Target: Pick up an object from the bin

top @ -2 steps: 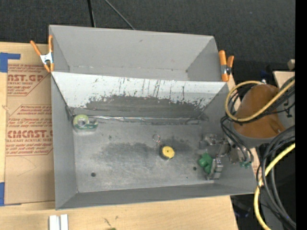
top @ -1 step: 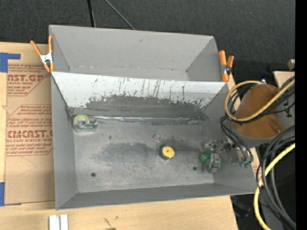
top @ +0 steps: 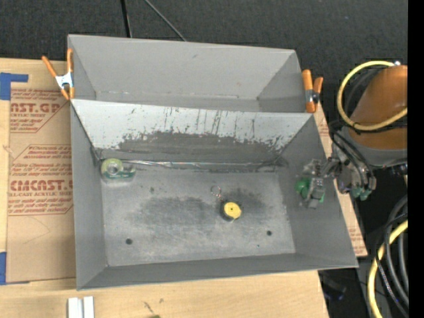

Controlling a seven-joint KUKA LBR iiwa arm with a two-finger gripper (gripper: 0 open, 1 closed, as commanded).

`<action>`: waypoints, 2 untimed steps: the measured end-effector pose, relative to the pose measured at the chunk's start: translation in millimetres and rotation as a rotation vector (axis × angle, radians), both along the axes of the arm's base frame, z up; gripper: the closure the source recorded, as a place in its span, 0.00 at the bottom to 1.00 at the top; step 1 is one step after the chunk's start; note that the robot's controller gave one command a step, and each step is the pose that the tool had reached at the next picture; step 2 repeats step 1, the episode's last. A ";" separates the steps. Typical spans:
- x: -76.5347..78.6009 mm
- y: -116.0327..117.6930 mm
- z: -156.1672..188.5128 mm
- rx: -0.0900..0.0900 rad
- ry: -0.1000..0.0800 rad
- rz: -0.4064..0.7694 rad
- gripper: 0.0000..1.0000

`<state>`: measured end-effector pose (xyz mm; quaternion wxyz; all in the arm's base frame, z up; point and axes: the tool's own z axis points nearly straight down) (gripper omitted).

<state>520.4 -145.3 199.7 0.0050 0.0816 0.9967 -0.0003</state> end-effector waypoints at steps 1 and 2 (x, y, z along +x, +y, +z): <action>12.0 -3.7 126.4 -0.002 -0.003 0.001 1.00; 12.0 -3.7 126.4 -0.002 -0.003 0.001 1.00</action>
Offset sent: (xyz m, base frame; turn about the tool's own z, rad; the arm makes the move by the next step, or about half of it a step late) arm 0.0097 -0.0039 0.1212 -0.0005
